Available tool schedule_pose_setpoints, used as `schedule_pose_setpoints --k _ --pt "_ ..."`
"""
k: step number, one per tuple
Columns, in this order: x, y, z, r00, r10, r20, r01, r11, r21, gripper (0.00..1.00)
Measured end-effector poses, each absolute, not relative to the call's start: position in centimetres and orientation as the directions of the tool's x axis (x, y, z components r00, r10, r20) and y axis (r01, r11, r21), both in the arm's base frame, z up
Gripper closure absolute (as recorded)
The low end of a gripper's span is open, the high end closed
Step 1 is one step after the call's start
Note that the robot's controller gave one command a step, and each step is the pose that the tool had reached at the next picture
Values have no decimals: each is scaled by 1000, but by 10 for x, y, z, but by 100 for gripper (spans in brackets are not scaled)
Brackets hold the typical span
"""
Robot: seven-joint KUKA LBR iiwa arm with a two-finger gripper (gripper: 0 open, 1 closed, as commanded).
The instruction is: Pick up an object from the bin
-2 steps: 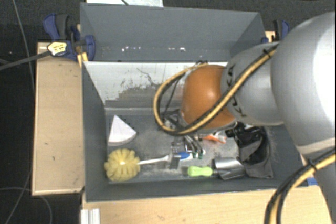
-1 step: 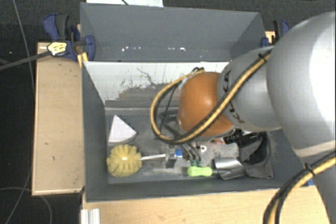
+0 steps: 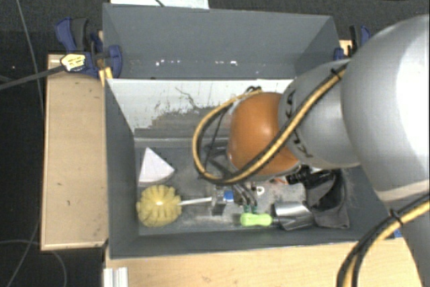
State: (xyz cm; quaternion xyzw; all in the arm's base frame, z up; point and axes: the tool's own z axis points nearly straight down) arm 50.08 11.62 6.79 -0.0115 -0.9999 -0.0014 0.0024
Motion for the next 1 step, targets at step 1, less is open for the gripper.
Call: schedule_pose_setpoints --k 1 --pt "501 116 68 -1000 24 5 24 1000 3 100"
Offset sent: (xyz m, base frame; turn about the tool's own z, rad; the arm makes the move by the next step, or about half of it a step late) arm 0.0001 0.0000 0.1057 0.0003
